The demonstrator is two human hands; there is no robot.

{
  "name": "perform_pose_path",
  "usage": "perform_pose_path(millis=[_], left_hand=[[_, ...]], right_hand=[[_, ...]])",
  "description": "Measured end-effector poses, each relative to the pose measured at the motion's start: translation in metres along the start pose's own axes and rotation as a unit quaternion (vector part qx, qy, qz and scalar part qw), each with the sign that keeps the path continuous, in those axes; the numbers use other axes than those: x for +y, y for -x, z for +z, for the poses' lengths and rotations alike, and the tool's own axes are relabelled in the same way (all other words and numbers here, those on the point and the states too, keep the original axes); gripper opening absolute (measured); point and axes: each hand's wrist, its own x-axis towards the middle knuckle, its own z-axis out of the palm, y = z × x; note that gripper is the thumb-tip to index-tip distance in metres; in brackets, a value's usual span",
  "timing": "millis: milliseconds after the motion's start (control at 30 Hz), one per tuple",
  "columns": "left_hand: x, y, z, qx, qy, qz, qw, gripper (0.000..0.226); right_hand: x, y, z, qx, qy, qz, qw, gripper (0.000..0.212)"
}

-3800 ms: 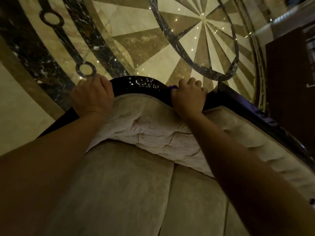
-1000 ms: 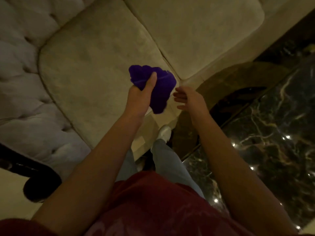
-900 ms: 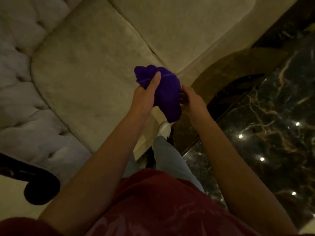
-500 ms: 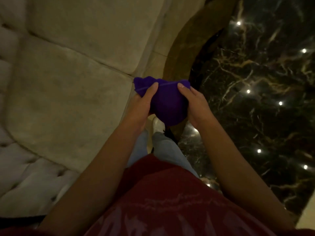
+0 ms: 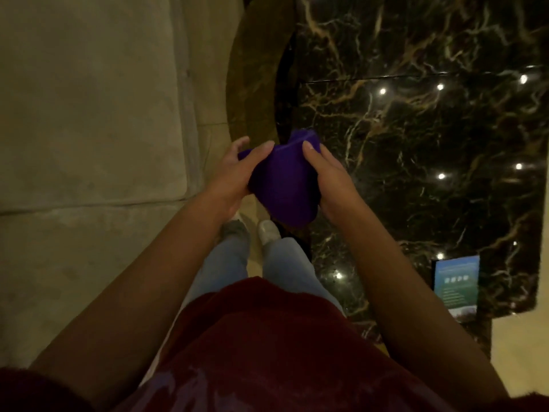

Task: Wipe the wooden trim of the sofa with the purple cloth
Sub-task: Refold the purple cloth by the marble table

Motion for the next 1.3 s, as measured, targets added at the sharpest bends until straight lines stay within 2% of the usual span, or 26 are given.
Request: perform_pose_path(millis=[67,133,367,433,567,667,733,833,933,1033,1100,1233,1300], left_hand=[[0.020,-0.011,0.009,-0.045,-0.042,-0.004,0.998,0.081],[0.035,-0.021,0.018,-0.096,-0.078,-0.005,0.992,0.072],[0.062,-0.057,0.058,-0.230,-0.214,-0.033,0.949,0.046],[0.069,-0.070,0.075,-0.226,-0.241,-0.004,0.944,0.041],[0.096,-0.107,0.123,-0.146,-0.268,0.089,0.948,0.014],[0.123,-0.129,0.150,-0.115,-0.261,0.100,0.953,0.009],[0.136,-0.142,0.161,-0.110,-0.261,0.097,0.954,0.004],[0.148,-0.162,0.187,-0.081,-0.264,0.084,0.957,0.011],[0.148,-0.181,0.209,-0.053,-0.262,0.067,0.961,0.014],[0.146,-0.200,0.224,-0.031,-0.295,0.049,0.954,0.018],[0.149,-0.213,0.236,-0.067,-0.350,0.029,0.934,0.029],[0.167,-0.231,0.233,-0.155,-0.426,0.015,0.891,0.046],[0.175,-0.247,0.238,-0.191,-0.501,0.012,0.844,0.049]], right_hand=[[-0.012,-0.007,0.006,-0.010,0.007,0.006,1.000,0.027],[-0.023,-0.015,0.006,-0.040,0.015,0.015,0.999,0.024],[-0.055,-0.042,-0.049,-0.036,0.074,0.032,0.996,0.043],[-0.061,-0.051,-0.061,-0.029,0.077,0.034,0.996,0.044],[-0.087,-0.073,-0.090,0.014,-0.001,0.017,1.000,0.045],[-0.102,-0.088,-0.114,0.036,-0.105,-0.001,0.994,0.039],[-0.105,-0.094,-0.129,0.030,-0.131,-0.004,0.991,0.038],[-0.103,-0.104,-0.147,-0.019,-0.154,-0.011,0.988,0.052],[-0.105,-0.115,-0.149,-0.028,-0.229,-0.012,0.973,0.062],[-0.110,-0.132,-0.151,0.062,-0.203,-0.013,0.977,0.059],[-0.112,-0.143,-0.159,0.128,-0.200,-0.010,0.971,0.053],[-0.118,-0.156,-0.164,0.169,-0.217,-0.001,0.961,0.049],[-0.120,-0.166,-0.165,0.200,-0.229,0.009,0.953,0.054]])
